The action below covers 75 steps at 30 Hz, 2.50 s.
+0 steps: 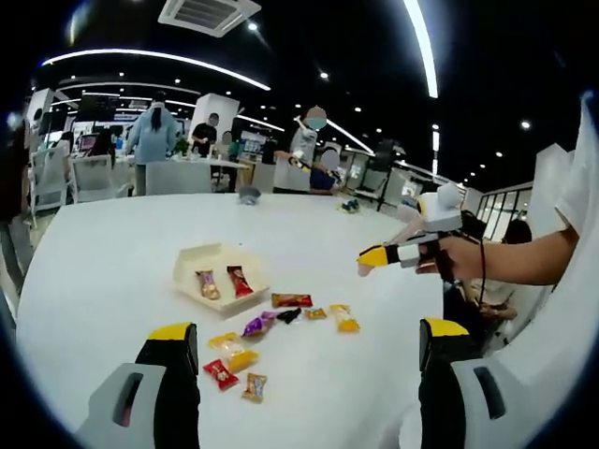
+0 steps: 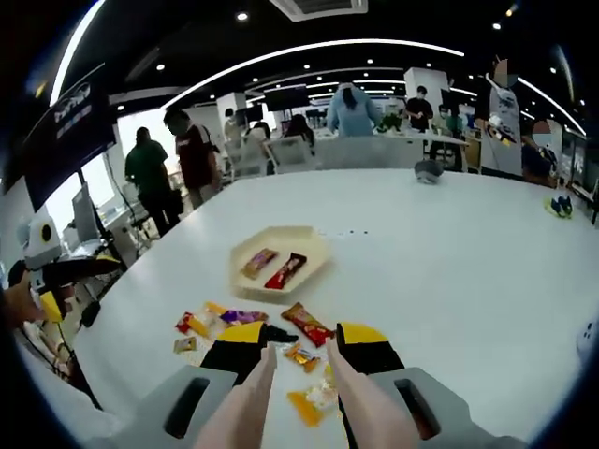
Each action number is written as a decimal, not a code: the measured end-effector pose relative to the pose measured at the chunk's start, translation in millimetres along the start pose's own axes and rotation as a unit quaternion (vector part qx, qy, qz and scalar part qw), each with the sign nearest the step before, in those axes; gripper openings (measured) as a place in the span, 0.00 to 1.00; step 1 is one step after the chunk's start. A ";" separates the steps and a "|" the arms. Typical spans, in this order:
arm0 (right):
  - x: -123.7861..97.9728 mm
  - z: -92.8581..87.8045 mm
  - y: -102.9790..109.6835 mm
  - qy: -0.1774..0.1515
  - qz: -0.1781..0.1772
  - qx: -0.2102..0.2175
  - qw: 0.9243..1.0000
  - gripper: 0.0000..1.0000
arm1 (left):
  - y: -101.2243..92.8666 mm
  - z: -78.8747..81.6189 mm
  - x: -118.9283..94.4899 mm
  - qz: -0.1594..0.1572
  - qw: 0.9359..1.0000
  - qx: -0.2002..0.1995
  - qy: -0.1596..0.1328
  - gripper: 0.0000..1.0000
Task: Place the target food into the container with the food tongs after gripping and lifting it, then release it inside without dropping or visibly crushing the food.
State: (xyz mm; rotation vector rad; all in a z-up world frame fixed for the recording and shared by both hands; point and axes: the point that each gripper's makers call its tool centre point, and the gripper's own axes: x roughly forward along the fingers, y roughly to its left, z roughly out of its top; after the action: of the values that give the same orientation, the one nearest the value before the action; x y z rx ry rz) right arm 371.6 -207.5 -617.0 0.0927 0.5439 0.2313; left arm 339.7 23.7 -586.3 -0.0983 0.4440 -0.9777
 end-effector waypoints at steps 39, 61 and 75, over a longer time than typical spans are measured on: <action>21.1 -37.5 -1.4 0.027 0.018 -0.042 0.999 0.29 | 2.5 -18.6 1.0 0.013 0.999 -0.004 0.029 0.99; 67.8 -47.9 7.2 0.060 0.128 -0.194 0.971 0.29 | 17.4 -26.0 6.3 0.054 0.997 -0.028 0.048 0.99; 91.6 -67.4 20.3 0.089 0.196 -0.258 0.942 0.28 | 21.2 -39.4 9.1 0.082 0.993 -0.054 0.062 0.99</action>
State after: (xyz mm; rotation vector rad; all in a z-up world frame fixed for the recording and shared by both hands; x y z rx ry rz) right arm 408.5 -163.9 -717.4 -0.3382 0.6269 0.7699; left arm 344.6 32.8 -630.8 -0.0972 0.6093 -0.8001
